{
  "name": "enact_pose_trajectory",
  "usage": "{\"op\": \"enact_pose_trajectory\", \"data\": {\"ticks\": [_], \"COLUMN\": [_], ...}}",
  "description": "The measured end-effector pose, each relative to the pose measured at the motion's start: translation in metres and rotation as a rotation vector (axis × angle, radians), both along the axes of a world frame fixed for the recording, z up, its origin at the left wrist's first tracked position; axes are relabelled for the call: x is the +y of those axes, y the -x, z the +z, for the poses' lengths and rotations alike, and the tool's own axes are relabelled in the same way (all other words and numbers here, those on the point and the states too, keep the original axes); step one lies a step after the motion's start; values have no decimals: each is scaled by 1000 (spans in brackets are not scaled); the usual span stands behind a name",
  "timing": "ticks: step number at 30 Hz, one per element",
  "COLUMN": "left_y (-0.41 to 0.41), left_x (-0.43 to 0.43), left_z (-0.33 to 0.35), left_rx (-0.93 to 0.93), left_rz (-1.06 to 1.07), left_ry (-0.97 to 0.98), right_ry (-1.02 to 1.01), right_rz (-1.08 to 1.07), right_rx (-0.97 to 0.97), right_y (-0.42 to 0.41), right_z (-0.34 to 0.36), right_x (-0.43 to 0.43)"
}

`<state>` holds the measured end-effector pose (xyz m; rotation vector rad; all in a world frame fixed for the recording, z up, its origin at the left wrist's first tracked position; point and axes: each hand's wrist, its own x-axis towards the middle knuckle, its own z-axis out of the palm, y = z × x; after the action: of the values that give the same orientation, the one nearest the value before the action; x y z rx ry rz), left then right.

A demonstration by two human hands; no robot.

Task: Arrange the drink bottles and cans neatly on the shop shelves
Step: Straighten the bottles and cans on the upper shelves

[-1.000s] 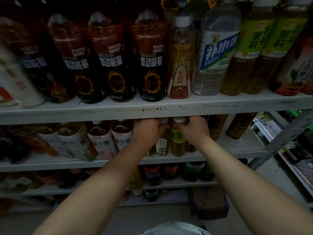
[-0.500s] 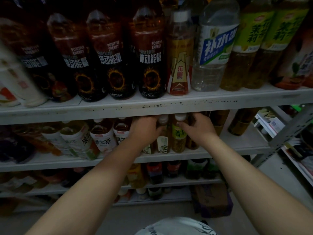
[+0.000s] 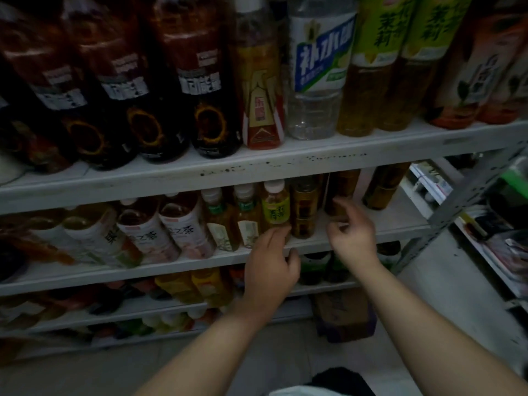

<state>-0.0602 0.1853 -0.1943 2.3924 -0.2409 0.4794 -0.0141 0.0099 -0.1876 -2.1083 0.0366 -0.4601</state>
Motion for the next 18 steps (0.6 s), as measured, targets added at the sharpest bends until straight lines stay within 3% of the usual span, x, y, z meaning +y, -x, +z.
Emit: {"op": "enact_pose_trajectory", "data": {"ticks": [4, 9, 14, 18], "left_y": [-8, -17, -25, -28], "left_x": [-32, -74, -107, -122], "left_z": [-17, -33, -42, -50], "left_rx": [335, 495, 477, 463], "left_rz": [88, 250, 458, 515], "left_ry": [125, 321, 454, 412], "right_ry": [-68, -9, -39, -88], "right_rz": [76, 28, 8, 207], "right_rx": [362, 239, 229, 153], "right_y": [-28, -55, -73, -96], "right_z": [-18, -37, -57, -49], "right_x": [-23, -62, -80, -79]}}
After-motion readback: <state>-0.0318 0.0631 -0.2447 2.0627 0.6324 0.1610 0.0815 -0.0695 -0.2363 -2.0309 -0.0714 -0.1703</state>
